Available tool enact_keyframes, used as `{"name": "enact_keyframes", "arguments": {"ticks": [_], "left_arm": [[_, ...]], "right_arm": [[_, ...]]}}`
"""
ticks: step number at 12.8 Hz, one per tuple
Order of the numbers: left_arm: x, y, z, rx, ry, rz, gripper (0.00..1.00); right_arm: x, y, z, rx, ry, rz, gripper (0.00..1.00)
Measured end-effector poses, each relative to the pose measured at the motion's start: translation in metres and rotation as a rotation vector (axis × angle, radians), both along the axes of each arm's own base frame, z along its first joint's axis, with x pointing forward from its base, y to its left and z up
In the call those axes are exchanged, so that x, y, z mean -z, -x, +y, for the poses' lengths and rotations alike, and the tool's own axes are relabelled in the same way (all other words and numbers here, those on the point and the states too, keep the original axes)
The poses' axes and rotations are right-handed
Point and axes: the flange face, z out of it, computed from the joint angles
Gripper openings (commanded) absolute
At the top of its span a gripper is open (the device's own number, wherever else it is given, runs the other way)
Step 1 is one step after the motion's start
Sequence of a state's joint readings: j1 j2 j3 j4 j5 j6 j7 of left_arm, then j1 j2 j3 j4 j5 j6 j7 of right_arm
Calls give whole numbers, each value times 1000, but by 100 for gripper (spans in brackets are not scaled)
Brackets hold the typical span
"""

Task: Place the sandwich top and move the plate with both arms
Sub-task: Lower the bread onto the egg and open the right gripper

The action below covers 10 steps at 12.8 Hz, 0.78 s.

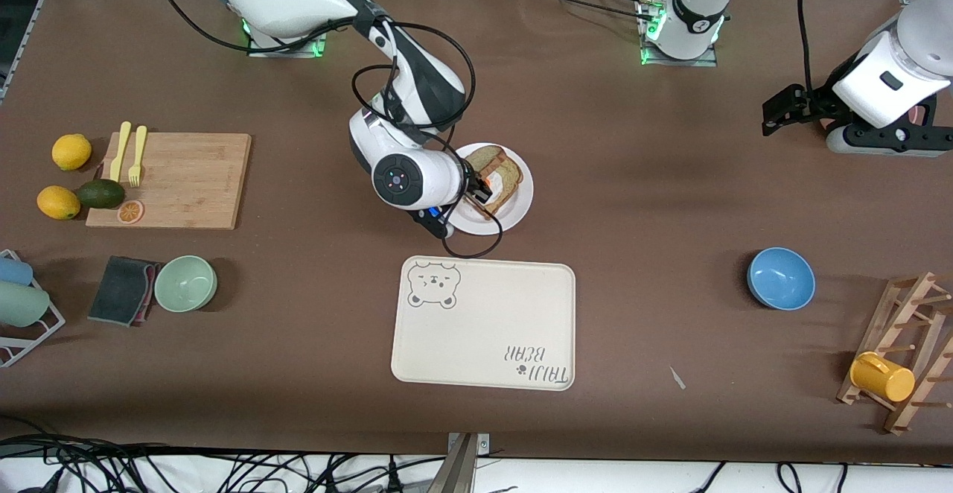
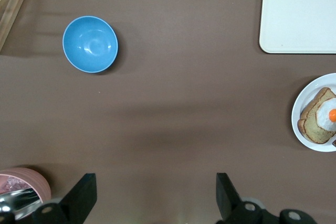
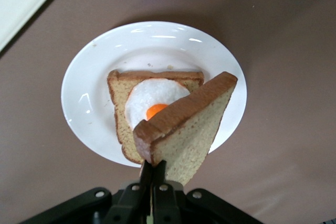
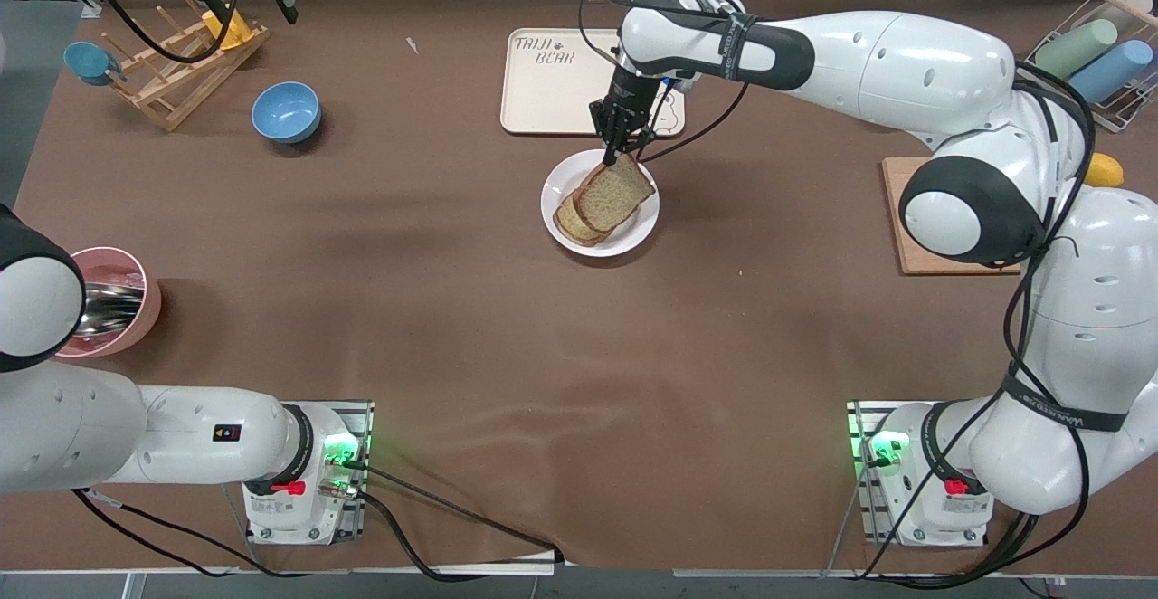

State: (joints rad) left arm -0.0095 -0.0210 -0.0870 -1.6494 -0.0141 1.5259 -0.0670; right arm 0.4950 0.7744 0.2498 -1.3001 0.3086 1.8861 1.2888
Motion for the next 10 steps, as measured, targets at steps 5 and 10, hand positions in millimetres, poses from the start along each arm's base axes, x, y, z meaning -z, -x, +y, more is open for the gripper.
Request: {"name": "enact_keyframes", "arguments": {"ticks": [5,10], "left_arm": [[0,0,0,0,0,2,100],[0,0,0,0,0,3,100]], "right_arm": [[34,-16,3,71,-39,-71,100],[-15,-39,-8,56,-42,-179,100]]}}
